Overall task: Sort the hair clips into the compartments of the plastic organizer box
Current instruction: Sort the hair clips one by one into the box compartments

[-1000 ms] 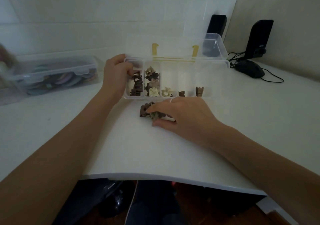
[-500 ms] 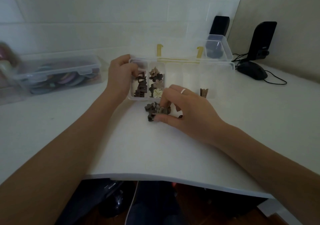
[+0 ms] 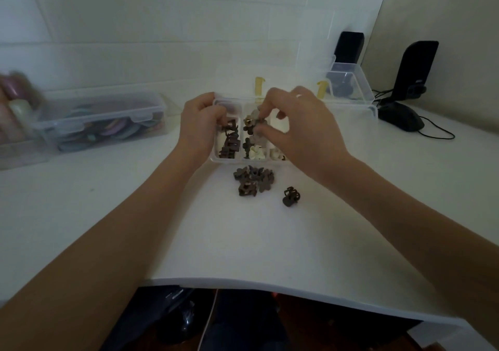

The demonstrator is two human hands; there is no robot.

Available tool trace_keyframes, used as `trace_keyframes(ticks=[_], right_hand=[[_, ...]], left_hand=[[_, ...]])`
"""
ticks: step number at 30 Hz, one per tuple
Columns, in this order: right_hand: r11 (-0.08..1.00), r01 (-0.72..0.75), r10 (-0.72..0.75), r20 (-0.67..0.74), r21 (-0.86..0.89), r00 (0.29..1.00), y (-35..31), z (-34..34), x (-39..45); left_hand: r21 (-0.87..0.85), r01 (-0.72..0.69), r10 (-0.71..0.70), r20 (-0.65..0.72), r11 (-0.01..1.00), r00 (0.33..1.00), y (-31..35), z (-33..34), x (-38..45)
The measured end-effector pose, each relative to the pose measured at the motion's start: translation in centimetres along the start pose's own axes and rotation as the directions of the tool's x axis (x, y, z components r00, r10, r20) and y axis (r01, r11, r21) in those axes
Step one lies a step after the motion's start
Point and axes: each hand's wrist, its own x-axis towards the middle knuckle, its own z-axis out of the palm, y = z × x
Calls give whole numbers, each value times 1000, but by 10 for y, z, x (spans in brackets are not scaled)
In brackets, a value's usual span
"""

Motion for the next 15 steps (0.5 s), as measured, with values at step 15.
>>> trace_keyframes(ticks=[15], right_hand=[[993,107,-104,69,-40,992,8,14,-4]], left_hand=[[-15,14,-14,-14,1000,1000,0,1,0]])
